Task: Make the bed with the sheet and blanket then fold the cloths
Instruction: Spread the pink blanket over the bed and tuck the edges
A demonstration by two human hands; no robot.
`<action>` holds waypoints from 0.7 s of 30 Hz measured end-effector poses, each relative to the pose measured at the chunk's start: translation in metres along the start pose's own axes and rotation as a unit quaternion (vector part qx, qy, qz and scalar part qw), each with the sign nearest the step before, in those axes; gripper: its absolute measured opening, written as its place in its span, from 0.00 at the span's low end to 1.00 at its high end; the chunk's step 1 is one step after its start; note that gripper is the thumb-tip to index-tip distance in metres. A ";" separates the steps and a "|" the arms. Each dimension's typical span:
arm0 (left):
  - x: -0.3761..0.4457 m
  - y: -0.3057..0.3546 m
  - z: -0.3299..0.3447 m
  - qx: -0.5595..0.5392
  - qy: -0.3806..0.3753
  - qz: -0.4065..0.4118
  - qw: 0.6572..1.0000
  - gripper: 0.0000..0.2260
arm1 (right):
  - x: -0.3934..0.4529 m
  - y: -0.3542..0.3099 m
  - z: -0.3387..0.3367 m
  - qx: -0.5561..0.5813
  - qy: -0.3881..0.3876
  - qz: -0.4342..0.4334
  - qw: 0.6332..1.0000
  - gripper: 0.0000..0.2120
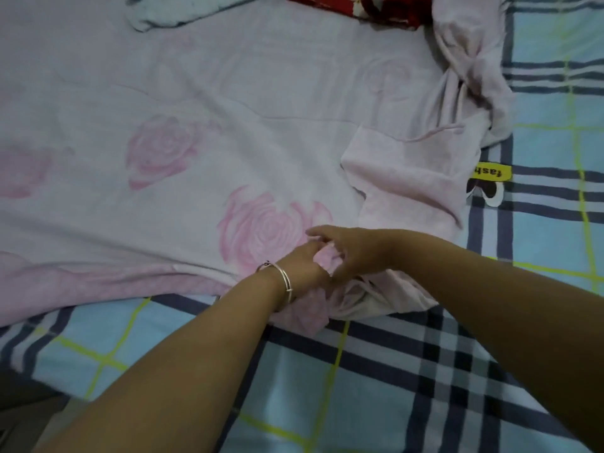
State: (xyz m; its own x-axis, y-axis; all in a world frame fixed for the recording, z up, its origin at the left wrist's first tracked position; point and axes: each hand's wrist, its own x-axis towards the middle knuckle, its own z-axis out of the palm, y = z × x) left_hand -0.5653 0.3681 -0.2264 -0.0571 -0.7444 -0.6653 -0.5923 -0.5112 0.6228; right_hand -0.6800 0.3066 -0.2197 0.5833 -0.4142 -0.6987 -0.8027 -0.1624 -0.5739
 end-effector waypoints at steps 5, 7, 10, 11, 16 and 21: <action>-0.015 -0.042 -0.001 -0.051 0.307 -0.031 0.950 0.12 | 0.002 0.009 0.030 -0.245 0.021 0.074 0.966 0.18; -0.022 -0.064 -0.004 -0.044 0.420 -0.090 0.902 0.10 | -0.005 0.031 0.027 -0.320 -0.002 0.187 0.929 0.20; -0.035 -0.095 -0.002 -0.096 0.469 -0.179 0.859 0.13 | -0.013 0.039 0.029 -0.329 0.027 0.279 0.902 0.21; -0.036 -0.099 0.000 -0.128 0.455 -0.205 0.857 0.18 | -0.012 0.036 0.032 -0.303 0.083 0.274 0.909 0.21; -0.028 -0.114 0.001 -0.417 0.412 -0.270 0.764 0.29 | 0.000 -0.021 0.069 -0.313 0.136 0.041 0.939 0.36; -0.034 -0.109 0.007 -0.620 0.334 -0.165 0.691 0.22 | 0.001 -0.035 0.099 -0.281 0.067 0.029 0.957 0.05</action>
State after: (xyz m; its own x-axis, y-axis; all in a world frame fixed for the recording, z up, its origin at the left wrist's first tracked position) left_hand -0.5046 0.4522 -0.2745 0.5464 -0.3201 -0.7740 0.6819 -0.3666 0.6330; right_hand -0.6393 0.4008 -0.2430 0.5454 -0.5414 -0.6399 -0.7949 -0.5762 -0.1901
